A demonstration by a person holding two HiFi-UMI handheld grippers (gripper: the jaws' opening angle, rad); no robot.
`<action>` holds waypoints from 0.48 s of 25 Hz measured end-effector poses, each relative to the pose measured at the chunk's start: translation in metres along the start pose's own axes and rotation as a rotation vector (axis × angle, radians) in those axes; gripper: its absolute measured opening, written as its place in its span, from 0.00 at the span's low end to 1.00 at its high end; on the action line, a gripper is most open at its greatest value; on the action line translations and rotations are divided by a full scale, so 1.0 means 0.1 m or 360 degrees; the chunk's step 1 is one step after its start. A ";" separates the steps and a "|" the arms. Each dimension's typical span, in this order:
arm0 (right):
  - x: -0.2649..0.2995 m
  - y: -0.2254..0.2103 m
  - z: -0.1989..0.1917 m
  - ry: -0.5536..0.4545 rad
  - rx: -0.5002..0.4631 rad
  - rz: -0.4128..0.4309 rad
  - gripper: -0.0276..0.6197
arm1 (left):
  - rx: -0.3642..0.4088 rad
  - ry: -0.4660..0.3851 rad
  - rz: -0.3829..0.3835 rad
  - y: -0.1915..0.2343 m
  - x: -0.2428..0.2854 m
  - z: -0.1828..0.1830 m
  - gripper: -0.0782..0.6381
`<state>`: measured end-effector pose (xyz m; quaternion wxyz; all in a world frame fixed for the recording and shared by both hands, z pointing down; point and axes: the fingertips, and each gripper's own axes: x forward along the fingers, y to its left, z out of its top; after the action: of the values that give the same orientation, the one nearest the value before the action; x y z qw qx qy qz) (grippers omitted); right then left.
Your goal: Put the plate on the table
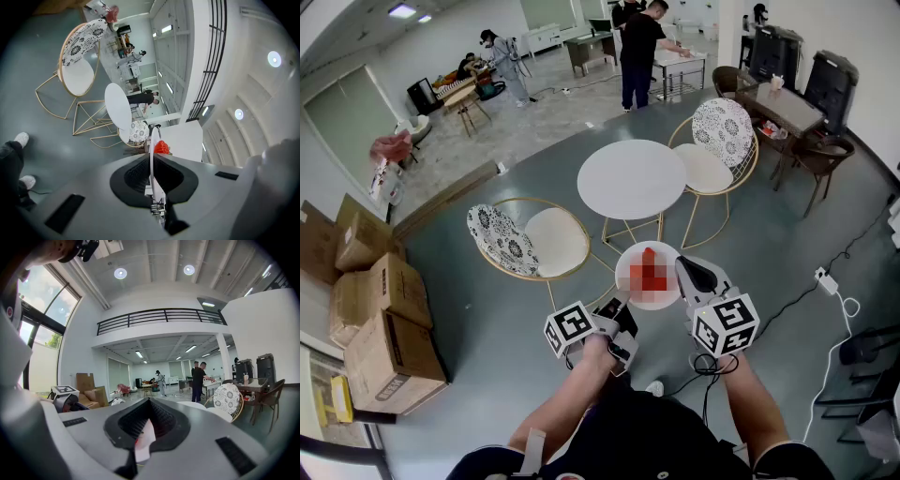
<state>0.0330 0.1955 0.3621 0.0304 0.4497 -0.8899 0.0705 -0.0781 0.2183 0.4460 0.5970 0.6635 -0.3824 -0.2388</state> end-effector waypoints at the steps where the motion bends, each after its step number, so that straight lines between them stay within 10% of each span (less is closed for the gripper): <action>1: 0.00 -0.01 0.00 -0.0002 0.0006 -0.0005 0.05 | -0.0002 0.0000 0.0001 0.00 0.00 0.00 0.13; 12: 0.00 -0.02 -0.02 0.0012 0.0004 0.0011 0.05 | -0.0008 -0.0027 0.0012 0.01 0.00 -0.01 0.13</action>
<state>0.0347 0.1943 0.3638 0.0329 0.4465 -0.8912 0.0734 -0.0782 0.2189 0.4474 0.5963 0.6586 -0.3895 -0.2429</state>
